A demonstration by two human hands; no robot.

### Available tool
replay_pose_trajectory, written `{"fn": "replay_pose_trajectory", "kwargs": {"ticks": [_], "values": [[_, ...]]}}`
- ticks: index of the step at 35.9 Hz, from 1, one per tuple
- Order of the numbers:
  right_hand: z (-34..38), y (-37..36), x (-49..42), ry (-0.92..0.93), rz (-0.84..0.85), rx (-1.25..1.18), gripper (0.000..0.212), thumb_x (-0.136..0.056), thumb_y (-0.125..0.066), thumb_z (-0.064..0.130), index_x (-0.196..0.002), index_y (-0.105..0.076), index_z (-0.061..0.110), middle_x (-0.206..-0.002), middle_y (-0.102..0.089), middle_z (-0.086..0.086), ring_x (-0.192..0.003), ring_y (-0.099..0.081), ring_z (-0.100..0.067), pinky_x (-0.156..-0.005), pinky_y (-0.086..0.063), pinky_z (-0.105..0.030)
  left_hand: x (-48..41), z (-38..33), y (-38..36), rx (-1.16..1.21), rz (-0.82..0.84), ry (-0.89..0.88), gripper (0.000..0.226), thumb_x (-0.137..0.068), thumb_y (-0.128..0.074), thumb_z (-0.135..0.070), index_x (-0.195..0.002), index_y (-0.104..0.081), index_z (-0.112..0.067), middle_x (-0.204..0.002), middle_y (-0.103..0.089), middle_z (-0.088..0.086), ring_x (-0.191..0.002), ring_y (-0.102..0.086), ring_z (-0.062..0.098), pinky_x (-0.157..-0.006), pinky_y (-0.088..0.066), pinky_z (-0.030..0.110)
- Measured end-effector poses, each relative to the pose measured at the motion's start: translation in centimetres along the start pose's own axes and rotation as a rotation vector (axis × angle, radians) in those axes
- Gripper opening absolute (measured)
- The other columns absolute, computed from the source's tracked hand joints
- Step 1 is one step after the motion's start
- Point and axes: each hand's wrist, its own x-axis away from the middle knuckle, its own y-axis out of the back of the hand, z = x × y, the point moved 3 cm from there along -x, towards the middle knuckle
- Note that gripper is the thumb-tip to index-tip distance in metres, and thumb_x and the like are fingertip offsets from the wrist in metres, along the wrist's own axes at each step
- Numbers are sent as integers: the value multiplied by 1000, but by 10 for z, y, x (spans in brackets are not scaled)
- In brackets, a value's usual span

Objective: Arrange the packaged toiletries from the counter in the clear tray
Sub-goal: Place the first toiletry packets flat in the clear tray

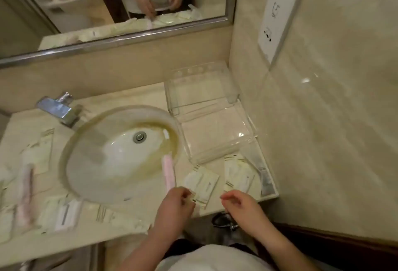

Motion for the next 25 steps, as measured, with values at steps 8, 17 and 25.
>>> {"fn": "replay_pose_trajectory", "kwargs": {"ticks": [8,17,25], "values": [[33,5,-17,198,-331,386,40,-87,-64,27,-124,-51,32,-123,-50,10,-93,-58,-7,-78,-50,-27,-25,-27,-11,-322,-68,-20,46,-75,-75,-29,-114,-53,-19,-102,-61,0,-98,-55,22,-79,-50,35],[43,13,-35,-12,-340,694,92,-80,-73,44,-150,-19,23,-160,-15,-4,-134,-44,-26,-97,-48,-42,-25,-5,12,145,-134,-203,27,-77,-70,-2,-84,-75,-27,-92,-59,-6,-90,-56,9,-80,-46,25],[32,16,-28,-39,-344,761,105,-70,-80,46,-150,-15,24,-146,-30,-8,-118,-56,-24,-90,-50,-38,-12,-14,41,607,-146,-93,66,-70,-51,25,-80,-80,-33,-120,-63,-23,-112,-56,-12,-91,-44,6]]}}
